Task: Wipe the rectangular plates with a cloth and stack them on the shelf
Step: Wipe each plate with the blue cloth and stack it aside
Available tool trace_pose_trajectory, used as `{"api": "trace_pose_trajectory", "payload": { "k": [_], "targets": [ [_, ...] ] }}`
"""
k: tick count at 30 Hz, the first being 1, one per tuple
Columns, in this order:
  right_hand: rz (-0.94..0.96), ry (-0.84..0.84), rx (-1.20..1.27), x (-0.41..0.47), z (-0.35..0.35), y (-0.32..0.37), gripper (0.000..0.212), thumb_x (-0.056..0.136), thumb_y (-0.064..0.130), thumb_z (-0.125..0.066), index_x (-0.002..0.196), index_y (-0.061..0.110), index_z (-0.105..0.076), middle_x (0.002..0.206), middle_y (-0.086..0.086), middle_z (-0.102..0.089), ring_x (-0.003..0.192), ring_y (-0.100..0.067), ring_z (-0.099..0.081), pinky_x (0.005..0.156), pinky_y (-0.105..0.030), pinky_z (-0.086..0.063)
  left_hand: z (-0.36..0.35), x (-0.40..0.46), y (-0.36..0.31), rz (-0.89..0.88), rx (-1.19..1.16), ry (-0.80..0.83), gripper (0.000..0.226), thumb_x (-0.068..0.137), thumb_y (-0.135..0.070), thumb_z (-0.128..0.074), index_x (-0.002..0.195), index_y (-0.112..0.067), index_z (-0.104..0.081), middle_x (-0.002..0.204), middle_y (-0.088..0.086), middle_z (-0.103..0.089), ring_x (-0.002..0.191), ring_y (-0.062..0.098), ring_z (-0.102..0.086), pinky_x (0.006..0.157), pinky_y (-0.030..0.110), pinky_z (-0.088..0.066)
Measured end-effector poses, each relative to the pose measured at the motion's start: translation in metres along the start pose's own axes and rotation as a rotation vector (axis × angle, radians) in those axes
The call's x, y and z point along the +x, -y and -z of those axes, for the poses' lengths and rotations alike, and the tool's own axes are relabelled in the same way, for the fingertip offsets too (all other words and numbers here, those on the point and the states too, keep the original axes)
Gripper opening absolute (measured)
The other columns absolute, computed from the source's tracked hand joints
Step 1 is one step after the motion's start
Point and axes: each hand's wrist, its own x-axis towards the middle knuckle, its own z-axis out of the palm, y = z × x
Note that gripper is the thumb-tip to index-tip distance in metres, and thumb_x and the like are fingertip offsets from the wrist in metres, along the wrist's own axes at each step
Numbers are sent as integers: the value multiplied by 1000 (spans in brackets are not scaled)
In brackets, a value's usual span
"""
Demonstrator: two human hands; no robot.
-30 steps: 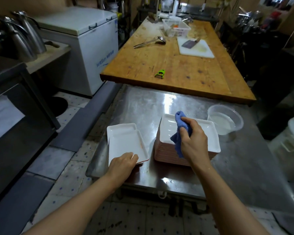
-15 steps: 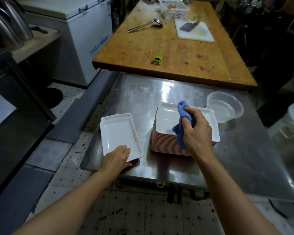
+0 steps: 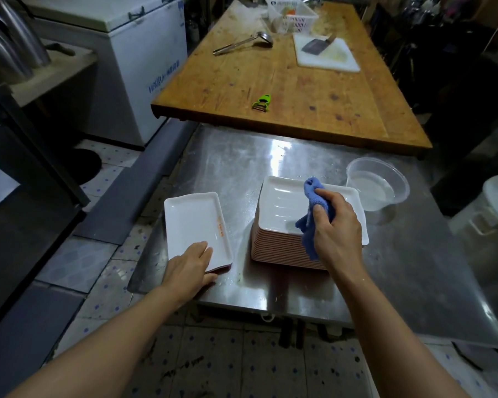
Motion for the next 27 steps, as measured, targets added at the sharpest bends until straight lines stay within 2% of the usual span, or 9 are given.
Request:
{"api": "trace_pose_trajectory", "payload": {
  "k": [3,5,10,13,15,16,18,22,27],
  "targets": [
    [28,0,16,3,-1,2,26,97,16,-45,119,17,-58,116,-6,-55,97,-17,-58,78,-20,-49,17,8,-13,74,-69,-33,57,93,-52,-43,138,-17,-40,141,1,-44,128,20,-40,97,36,-35],
    [58,-6,-2,6,-2,6,26,96,16,-46,118,16,-59,112,-3,-54,103,-20,-57,88,-29,-48,39,17,-28,154,-307,-131,50,95,-45,-42,136,-17,-44,138,1,-49,124,21,-46,99,36,-34],
    [160,2,-127,20,-16,12,27,95,14,-50,119,11,-60,114,-7,-54,103,-16,-50,85,-13,-31,96,52,-69,245,-742,-207,37,93,-33,-52,126,-18,-55,114,0,-63,107,21,-57,92,32,-44],
    [219,124,-304,24,-32,5,29,95,22,-46,118,12,-61,123,-11,-54,117,-31,-46,94,-29,-32,107,67,-83,283,-847,-111,43,87,-20,-57,130,-18,-53,97,-1,-64,94,19,-57,81,27,-44],
    [195,267,-579,21,-40,-2,32,96,28,-39,115,19,-63,143,-7,-37,134,-35,-26,107,-42,-19,108,76,-88,308,-918,-34,52,82,-11,-58,133,-18,-50,96,3,-66,87,21,-59,75,27,-48],
    [164,325,-701,20,-42,-5,30,96,29,-38,113,22,-63,149,-4,-28,136,-32,-18,108,-43,-14,107,79,-89,317,-944,-6,57,80,-7,-58,134,-18,-49,94,4,-65,82,21,-59,71,27,-49],
    [193,352,-772,19,-46,-11,28,95,23,-43,115,24,-62,143,-3,-30,126,-30,-25,97,-38,-22,106,87,-90,311,-948,28,64,73,1,-59,134,-20,-51,92,7,-66,76,20,-57,65,28,-51],
    [259,399,-674,34,-57,-14,37,92,13,-48,127,19,-57,133,-4,-41,114,-28,-36,89,-33,-34,102,94,-89,305,-902,21,69,67,5,-62,130,-22,-54,109,12,-64,95,28,-62,73,32,-54],
    [285,381,-710,62,-73,-11,54,87,16,-55,139,22,-40,141,-3,-33,119,-29,-33,88,-30,-29,100,101,-88,323,-848,56,63,68,2,-63,123,-24,-49,88,2,-56,88,28,-62,70,34,-53]
  ]
}}
